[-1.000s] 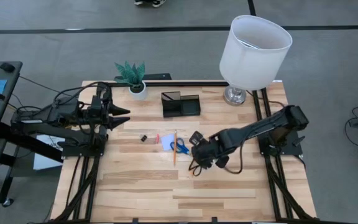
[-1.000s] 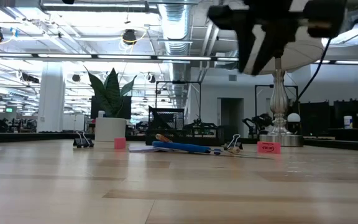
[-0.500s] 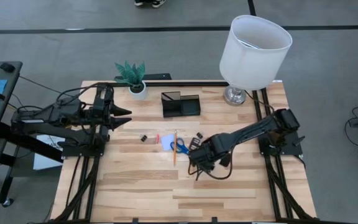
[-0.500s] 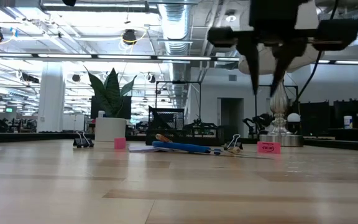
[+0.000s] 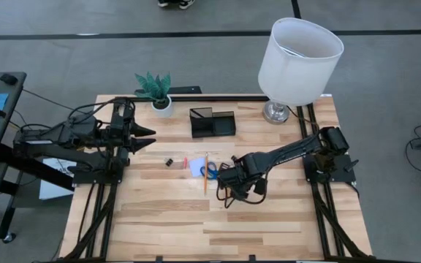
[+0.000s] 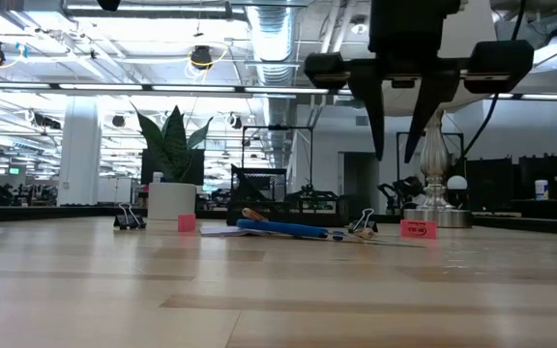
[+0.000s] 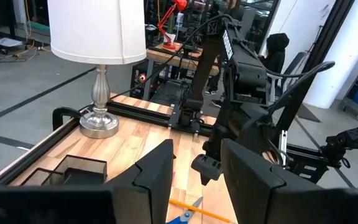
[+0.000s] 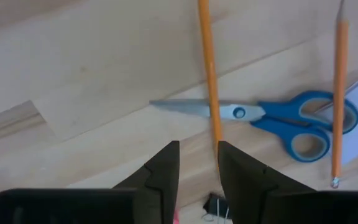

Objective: Pick and place office supplies into organizer
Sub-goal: Put the right pencil into the desk organizer

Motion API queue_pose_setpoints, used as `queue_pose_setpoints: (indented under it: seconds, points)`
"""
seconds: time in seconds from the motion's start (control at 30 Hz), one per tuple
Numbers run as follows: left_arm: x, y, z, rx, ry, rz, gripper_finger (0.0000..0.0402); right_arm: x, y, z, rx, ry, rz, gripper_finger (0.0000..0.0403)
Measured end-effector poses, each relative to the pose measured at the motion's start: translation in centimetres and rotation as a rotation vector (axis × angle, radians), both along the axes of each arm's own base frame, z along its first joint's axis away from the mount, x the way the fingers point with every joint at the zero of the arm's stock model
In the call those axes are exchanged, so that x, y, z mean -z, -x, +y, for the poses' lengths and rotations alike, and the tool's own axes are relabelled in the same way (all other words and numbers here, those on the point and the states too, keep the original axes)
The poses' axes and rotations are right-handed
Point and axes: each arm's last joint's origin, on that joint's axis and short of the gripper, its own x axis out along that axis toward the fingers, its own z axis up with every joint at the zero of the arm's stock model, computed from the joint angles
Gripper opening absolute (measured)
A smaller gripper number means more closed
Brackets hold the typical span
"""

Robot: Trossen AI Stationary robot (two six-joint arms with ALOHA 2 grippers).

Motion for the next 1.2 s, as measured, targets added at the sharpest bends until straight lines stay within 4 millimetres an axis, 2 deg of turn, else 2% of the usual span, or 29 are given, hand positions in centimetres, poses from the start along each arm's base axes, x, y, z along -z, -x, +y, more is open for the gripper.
queue_pose_setpoints:
  seconds: [0.37, 0.53, 1.2]
  points:
    - [0.0, 0.0, 0.0, -0.002, 0.027, -0.002, 0.0126, 0.0, -0.2, 0.7, -0.022, -0.023, -0.036, 0.0135]
    - [0.0, 0.0, 0.0, -0.002, 0.027, -0.002, 0.0126, 1.0, -0.3, 0.7, -0.044, -0.060, -0.058, 0.0147]
    - [0.0, 0.0, 0.0, -0.002, 0.048, -0.004, 0.0126, 2.0, -0.8, 1.0, -0.090, -0.116, -0.144, 0.0145]
